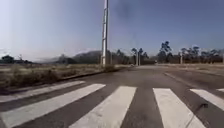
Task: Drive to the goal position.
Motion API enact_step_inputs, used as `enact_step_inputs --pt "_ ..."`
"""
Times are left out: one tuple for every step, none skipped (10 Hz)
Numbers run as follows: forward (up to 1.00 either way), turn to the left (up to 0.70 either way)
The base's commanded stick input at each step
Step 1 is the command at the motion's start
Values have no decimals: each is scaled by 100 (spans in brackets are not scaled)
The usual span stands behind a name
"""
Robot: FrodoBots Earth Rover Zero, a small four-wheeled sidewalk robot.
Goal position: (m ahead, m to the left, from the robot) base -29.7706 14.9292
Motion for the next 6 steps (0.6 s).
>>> enact_step_inputs --pt "0 45" --pt "0 45" --pt "0 45" --pt "0 45" --pt "0 45" --pt "0 45"
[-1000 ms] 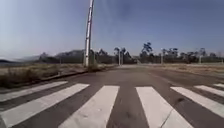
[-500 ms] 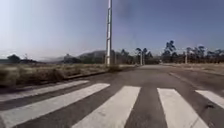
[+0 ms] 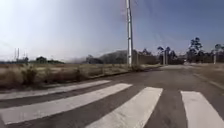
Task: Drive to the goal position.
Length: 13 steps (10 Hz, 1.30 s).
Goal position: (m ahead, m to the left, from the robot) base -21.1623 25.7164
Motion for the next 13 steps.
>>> enact_step_inputs --pt "0 45" --pt "0 45" --pt "0 45" --pt "0 45" --pt "0 45" --pt "0 45" --pt "0 45" --pt "0 45" --pt "0 45" --pt "0 45" --pt "0 45" --pt "0 45" --pt "0 45"
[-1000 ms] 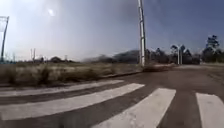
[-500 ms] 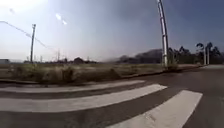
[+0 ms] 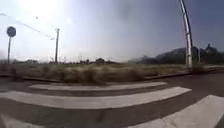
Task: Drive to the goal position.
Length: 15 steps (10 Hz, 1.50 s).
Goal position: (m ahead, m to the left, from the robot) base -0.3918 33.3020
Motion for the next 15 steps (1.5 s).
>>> enact_step_inputs --pt "0 45" --pt "0 45" --pt "0 45" --pt "0 45" --pt "0 45" --pt "0 45" --pt "0 45" --pt "0 45" --pt "0 45" --pt "0 45" --pt "0 45" --pt "0 45" --pt "0 45" --pt "0 45" --pt "0 45"
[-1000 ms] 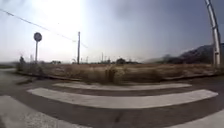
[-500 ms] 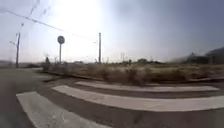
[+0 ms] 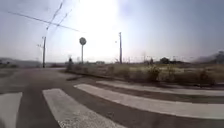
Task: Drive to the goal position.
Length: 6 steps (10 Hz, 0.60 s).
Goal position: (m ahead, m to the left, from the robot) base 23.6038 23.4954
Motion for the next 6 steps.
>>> enact_step_inputs --pt "0 45" --pt "0 45" --pt "0 45" --pt "0 45" --pt "0 0" --pt "0 0"
